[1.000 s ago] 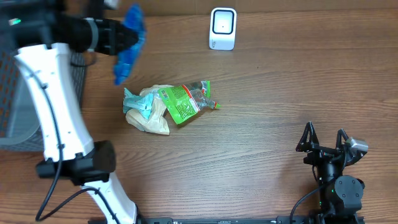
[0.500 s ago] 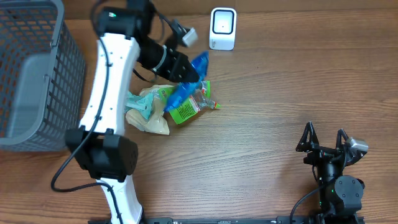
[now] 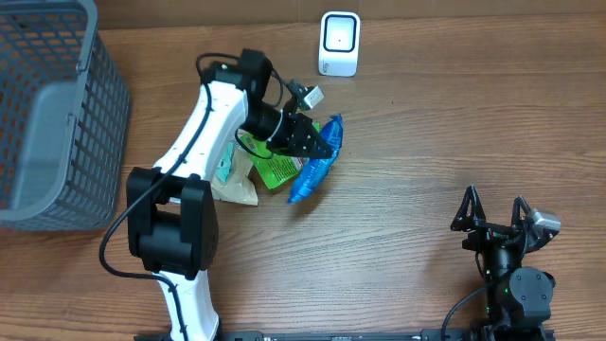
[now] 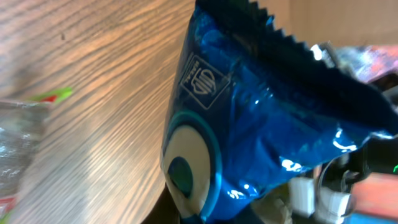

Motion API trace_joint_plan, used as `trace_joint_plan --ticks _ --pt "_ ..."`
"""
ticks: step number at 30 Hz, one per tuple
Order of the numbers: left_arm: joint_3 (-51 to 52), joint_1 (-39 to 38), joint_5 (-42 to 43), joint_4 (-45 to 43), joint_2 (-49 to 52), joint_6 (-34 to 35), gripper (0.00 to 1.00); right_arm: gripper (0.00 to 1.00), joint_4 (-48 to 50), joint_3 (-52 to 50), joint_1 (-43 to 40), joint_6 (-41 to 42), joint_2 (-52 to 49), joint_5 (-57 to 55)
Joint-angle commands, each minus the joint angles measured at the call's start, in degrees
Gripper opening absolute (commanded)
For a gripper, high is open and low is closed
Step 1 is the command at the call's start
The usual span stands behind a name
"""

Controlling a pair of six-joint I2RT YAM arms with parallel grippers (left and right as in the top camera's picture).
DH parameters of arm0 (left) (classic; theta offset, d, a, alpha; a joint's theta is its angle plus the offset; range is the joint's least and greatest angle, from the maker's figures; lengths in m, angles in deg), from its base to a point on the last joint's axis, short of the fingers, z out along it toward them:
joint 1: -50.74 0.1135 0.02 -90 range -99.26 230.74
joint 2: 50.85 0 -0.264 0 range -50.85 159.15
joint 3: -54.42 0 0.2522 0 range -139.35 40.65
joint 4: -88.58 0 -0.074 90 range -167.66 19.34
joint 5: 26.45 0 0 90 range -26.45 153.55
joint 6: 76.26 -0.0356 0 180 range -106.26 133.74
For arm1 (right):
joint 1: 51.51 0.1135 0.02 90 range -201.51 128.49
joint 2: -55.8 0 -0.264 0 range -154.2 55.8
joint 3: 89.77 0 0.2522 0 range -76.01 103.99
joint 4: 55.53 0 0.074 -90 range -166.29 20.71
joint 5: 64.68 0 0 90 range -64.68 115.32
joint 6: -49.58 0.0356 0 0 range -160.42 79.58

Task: Scan the item barcode
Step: 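Carry the Oreo pack out and drop it on the table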

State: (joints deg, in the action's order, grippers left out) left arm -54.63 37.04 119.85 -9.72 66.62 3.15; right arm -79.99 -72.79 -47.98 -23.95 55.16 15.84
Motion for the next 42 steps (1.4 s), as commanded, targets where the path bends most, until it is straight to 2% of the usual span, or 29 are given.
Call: trace_joint_plan --ticks 1,3,6,8,9,11,13,16,21,27,36,42 --pt "4.0 -0.46 6.56 -4.61 0.24 12.46 0.04 1.0 0.26 0.04 0.37 -0.2 0.48 -0.79" --pt "5.46 -0.48 5.9 -7.1 0.24 15.67 0.04 1.0 0.26 0.04 0.37 -0.2 0.48 -0.79" --pt "5.92 -0.59 -0.5 -8.04 0.22 19.91 0.04 1.0 0.26 0.04 0.37 -0.2 0.48 -0.79" --pt "5.86 -0.74 -3.91 -8.26 0.17 20.44 0.04 1.0 0.26 0.04 0.37 -0.2 0.48 -0.79" --pt "5.79 -0.85 -5.05 -8.28 0.17 20.46 0.08 1.0 0.26 0.04 0.37 -0.2 0.48 -0.79" --pt "5.51 -1.16 -6.99 -8.41 0.17 20.46 0.26 1.0 0.26 0.04 0.37 -0.2 0.48 -0.79" --pt "4.92 -1.6 -8.46 -8.41 0.17 20.46 0.36 1.0 0.26 0.04 0.37 -0.2 0.48 -0.79" --pt "2.95 -2.47 -10.43 -7.98 0.15 20.44 0.43 1.0 0.26 0.04 0.37 -0.2 0.48 -0.79" --pt "-4.57 -4.39 -15.28 -4.44 0.13 20.41 0.43 1.0 0.26 0.04 0.37 -0.2 0.48 -0.79" --pt "-19.63 -6.6 -24.35 2.95 0.11 20.5 0.43 1.0 0.26 0.04 0.37 -0.2 0.48 -0.79" --pt "-42.4 -6.95 -42.97 16.55 0.02 21.59 0.41 1.0 0.26 0.04 0.37 -0.2 0.48 -0.79" --pt "-52.72 -6.95 -47.36 21.94 -0.28 21.84 0.41 1.0 0.26 0.04 0.37 -0.2 0.48 -0.79"
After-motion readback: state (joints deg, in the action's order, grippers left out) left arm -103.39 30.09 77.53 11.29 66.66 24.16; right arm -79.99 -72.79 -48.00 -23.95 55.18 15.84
